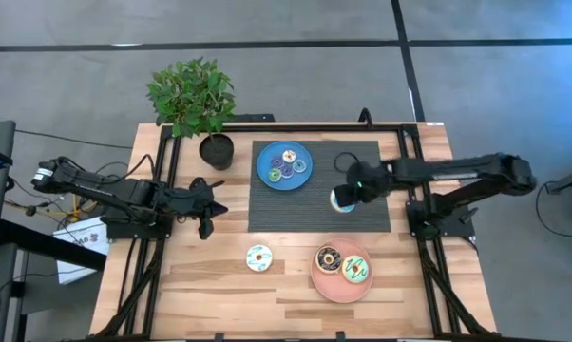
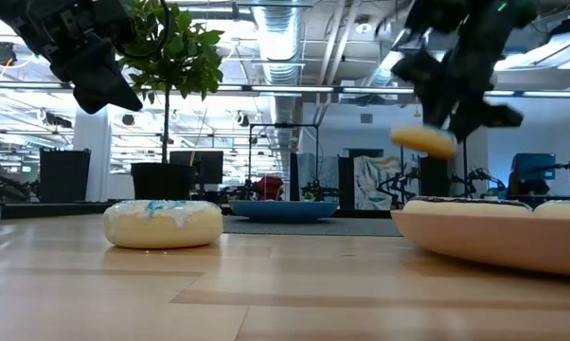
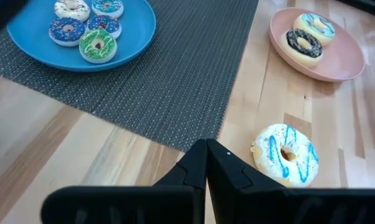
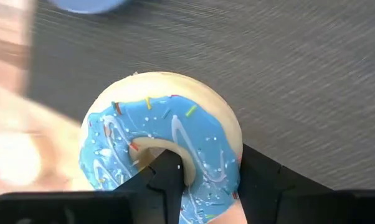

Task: Pick & Place donuts
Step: Put the big light blue donut into the pink plate

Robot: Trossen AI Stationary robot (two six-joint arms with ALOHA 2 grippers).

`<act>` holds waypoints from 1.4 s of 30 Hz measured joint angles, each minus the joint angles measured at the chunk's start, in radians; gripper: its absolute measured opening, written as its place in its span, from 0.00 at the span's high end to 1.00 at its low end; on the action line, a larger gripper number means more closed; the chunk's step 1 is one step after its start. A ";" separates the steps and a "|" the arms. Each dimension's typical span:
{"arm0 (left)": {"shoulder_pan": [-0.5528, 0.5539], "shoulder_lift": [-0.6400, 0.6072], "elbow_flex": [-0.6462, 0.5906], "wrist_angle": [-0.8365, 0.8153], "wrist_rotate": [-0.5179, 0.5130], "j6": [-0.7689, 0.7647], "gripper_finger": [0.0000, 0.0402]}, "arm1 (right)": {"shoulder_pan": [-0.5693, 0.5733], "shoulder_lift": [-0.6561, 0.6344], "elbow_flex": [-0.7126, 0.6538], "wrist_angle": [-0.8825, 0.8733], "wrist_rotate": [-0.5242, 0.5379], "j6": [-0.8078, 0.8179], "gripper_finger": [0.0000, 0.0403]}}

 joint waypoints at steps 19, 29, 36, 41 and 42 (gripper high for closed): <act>0.000 0.000 0.000 -0.006 0.051 0.195 1.00 | 0.743 0.387 0.310 0.143 0.355 0.897 0.71; 0.000 0.000 0.000 -0.005 0.050 0.207 1.00 | 0.798 0.665 0.630 -0.189 0.124 1.034 0.71; 0.000 0.000 0.000 -0.002 0.049 0.207 1.00 | 0.813 0.754 0.662 -0.245 0.049 1.023 0.71; 0.000 0.000 0.000 0.001 0.049 0.196 1.00 | 0.810 0.754 0.660 -0.310 0.049 1.027 0.71; 0.000 0.000 0.000 0.003 0.049 0.194 1.00 | 0.811 0.754 0.655 -0.328 0.049 1.027 0.71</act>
